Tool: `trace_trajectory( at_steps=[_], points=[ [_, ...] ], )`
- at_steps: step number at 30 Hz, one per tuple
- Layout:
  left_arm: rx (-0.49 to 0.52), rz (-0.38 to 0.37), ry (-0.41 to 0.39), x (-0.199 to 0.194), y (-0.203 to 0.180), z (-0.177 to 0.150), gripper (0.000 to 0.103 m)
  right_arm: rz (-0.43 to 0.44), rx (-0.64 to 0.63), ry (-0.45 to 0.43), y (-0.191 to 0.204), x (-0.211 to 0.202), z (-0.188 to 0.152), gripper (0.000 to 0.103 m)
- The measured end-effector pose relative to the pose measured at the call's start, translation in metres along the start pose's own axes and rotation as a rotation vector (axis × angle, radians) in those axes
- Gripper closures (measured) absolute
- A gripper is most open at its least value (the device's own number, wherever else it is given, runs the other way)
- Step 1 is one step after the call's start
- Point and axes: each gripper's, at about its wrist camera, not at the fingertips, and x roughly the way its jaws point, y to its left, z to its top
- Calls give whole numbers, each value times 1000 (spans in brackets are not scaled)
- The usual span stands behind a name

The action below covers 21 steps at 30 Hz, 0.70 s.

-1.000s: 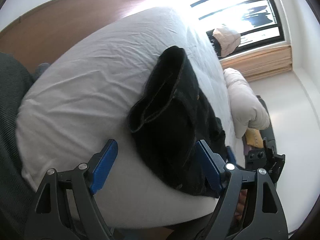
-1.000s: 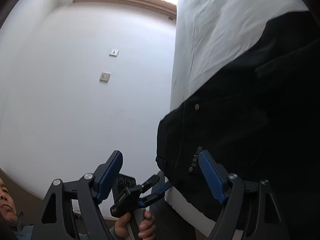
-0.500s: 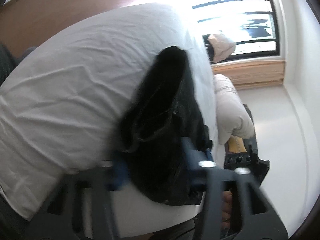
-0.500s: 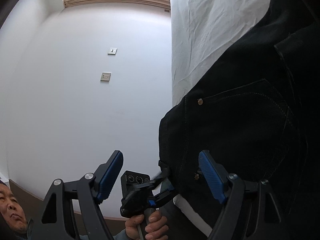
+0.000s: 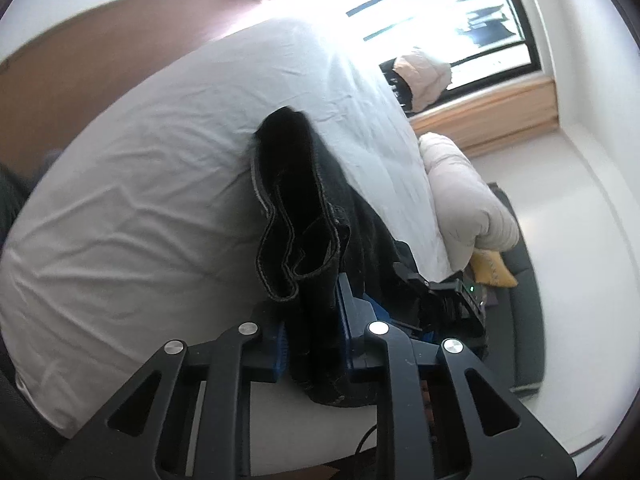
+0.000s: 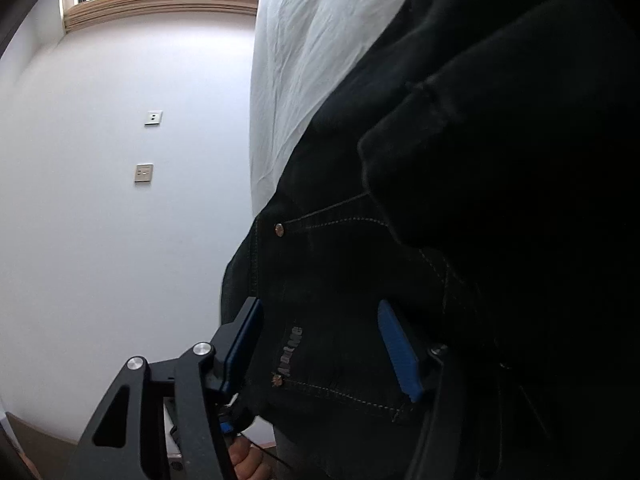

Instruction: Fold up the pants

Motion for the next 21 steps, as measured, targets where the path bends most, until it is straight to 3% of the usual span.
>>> trace_trajectory(
  at_steps=[2, 3, 4, 12, 15, 21],
  points=[
    [49, 17, -8, -2, -13, 1, 85, -68, -35, 1, 14, -1, -3, 33],
    [82, 27, -14, -3, -21, 1, 85, -94, -51, -4, 22, -3, -4, 21],
    [112, 35, -18, -4, -29, 0, 85, -109, -73, -9, 35, -6, -6, 15],
    [457, 53, -31, 8, -125, -22, 85, -80, -317, 71, 132, -31, -10, 15],
    [540, 53, -14, 17, -147, -35, 85, -95, -409, 76, 165, -46, -14, 8],
    [596, 47, -3, 23, -162, -49, 85, -321, -588, 211, 219, -20, -25, 7]
  ],
)
